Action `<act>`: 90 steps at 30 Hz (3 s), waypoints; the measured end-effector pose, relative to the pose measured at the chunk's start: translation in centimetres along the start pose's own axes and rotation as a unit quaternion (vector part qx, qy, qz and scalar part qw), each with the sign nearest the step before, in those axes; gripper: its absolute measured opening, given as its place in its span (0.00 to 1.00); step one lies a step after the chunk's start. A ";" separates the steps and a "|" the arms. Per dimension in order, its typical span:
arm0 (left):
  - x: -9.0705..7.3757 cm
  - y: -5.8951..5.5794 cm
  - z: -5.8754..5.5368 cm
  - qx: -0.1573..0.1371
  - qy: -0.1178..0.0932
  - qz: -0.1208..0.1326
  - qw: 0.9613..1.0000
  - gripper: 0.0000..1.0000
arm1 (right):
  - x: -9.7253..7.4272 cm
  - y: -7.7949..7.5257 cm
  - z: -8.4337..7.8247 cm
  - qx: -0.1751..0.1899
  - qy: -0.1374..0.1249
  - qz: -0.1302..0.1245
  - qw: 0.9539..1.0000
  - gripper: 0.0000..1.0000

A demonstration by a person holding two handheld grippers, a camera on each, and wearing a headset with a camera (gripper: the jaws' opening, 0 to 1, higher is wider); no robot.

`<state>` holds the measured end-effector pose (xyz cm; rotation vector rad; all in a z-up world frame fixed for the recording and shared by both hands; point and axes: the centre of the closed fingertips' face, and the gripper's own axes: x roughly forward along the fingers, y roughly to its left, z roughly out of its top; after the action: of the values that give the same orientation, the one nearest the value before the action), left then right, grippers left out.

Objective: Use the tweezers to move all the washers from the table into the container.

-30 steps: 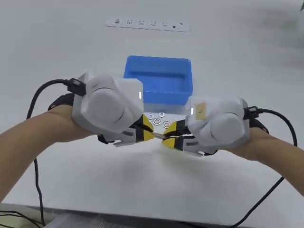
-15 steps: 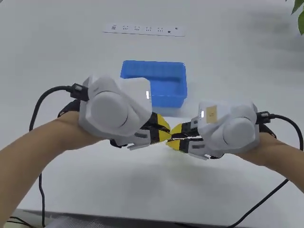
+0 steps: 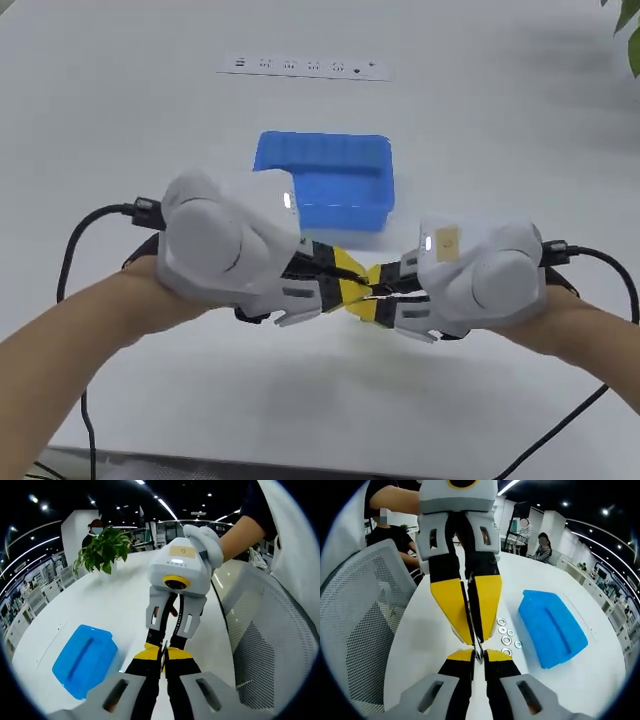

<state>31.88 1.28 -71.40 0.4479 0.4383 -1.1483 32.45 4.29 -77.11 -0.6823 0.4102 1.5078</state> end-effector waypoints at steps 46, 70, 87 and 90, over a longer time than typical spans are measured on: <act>-1.8 4.3 0.3 -0.001 -0.044 0.031 0.999 0.06 | -2.0 -3.1 0.0 0.108 -0.024 -0.075 0.991 0.33; -0.5 4.6 -0.3 -0.004 -0.041 0.022 0.999 0.06 | -2.3 -2.8 -2.1 0.132 -0.008 -0.080 0.988 0.66; -0.5 4.9 -0.5 -0.010 -0.029 0.000 1.000 0.06 | -1.5 -3.2 -1.7 0.139 -0.010 -0.070 0.988 0.65; -0.2 5.0 -0.4 -0.007 -0.026 -0.004 1.000 0.06 | -1.0 -3.3 -0.9 0.135 -0.016 -0.057 0.989 0.61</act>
<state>36.41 3.38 -71.05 0.4036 0.4034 -1.1605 35.79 3.18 -76.70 -0.4600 0.5309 1.3221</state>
